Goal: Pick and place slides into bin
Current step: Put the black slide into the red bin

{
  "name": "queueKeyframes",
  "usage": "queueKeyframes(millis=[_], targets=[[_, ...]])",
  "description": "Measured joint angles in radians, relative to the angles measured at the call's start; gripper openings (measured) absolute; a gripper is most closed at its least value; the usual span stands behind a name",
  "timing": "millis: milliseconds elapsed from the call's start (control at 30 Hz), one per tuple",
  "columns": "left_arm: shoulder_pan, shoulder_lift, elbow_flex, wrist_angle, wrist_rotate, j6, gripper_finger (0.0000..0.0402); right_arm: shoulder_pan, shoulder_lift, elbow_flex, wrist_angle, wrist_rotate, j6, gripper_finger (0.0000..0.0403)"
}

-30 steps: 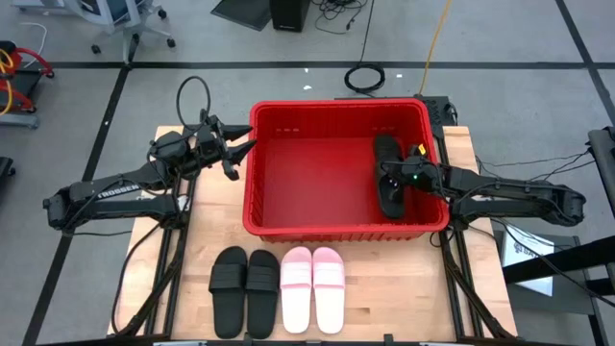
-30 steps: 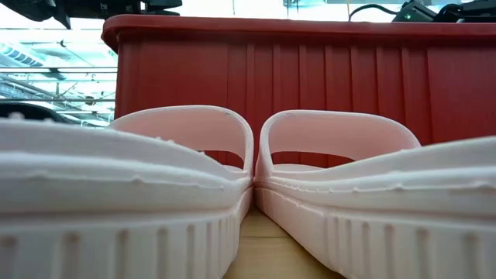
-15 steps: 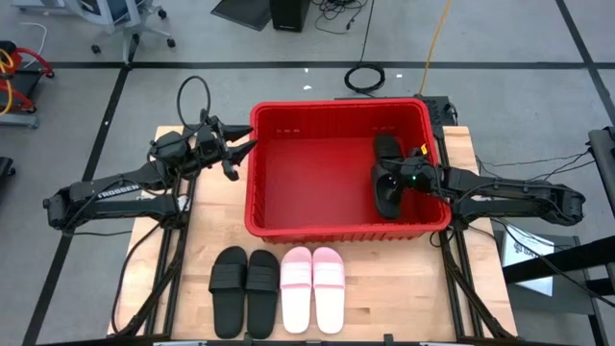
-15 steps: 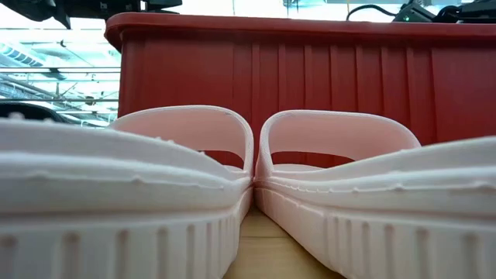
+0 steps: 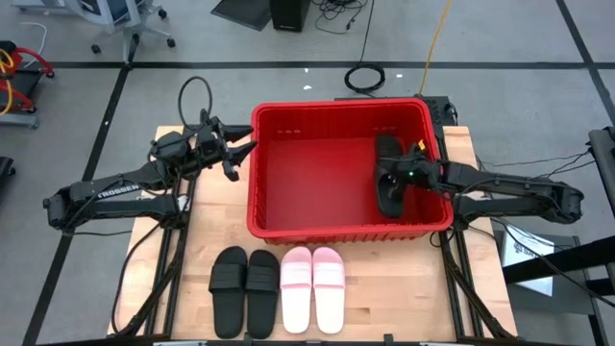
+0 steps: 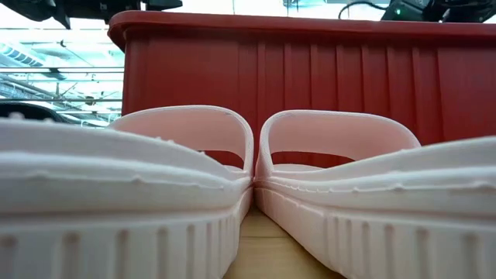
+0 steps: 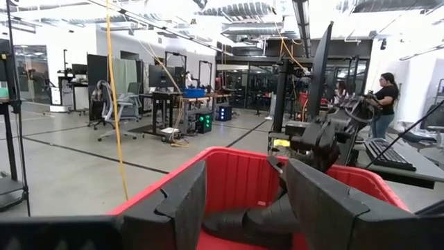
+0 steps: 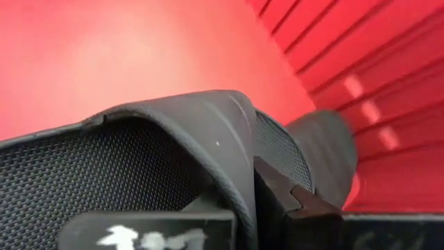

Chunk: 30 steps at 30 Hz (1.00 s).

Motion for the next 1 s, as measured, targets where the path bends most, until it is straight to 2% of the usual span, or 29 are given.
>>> queueKeyframes(millis=[300, 767, 1000], targets=[[0.0, 0.0, 0.0, -0.014, 0.0, 0.0, 0.0202, -0.021, 0.084, 0.091, -0.136, 0.0, -0.065, 0.0009], [0.0, 0.0, 0.0, -0.014, 0.003, 0.012, 0.0202, -0.1, 0.164, 0.105, -0.212, 0.022, -0.174, 0.001], [0.0, 0.0, 0.0, -0.016, 0.007, 0.018, 0.0202, -0.104, 0.166, 0.105, -0.22, 0.024, -0.204, 0.0051]])
